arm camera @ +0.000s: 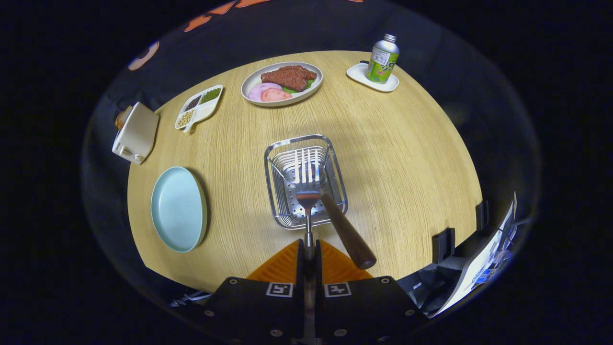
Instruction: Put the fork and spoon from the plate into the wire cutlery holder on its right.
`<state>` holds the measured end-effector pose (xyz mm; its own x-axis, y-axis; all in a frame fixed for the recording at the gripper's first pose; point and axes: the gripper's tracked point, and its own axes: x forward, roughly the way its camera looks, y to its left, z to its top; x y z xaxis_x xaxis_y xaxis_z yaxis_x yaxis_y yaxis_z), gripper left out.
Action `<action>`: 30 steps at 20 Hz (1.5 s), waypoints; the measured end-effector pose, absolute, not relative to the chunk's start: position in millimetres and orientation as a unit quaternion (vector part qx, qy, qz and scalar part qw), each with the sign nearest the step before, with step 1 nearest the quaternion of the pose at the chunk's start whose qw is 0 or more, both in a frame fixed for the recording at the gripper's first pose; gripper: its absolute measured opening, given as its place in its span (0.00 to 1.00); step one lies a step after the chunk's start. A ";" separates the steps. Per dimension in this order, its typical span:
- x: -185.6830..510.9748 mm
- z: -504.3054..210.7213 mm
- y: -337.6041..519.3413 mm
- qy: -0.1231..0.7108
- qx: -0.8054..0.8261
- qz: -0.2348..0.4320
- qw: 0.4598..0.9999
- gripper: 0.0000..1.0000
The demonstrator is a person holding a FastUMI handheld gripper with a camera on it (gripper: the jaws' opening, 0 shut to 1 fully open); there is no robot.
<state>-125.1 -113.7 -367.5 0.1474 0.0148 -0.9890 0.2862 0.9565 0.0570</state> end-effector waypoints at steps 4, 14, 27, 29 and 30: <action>-108.5 -351.1 -120.7 0.614 0.130 -0.095 0.773 0.11; -39.1 -295.3 -135.1 0.478 0.142 -0.094 0.862 0.35; 50.5 -80.7 -107.1 0.120 0.063 -0.049 0.990 0.88; 52.4 -53.2 -97.2 0.081 0.044 -0.038 0.995 0.91; 53.2 -44.4 -92.4 0.067 0.040 -0.032 0.996 0.93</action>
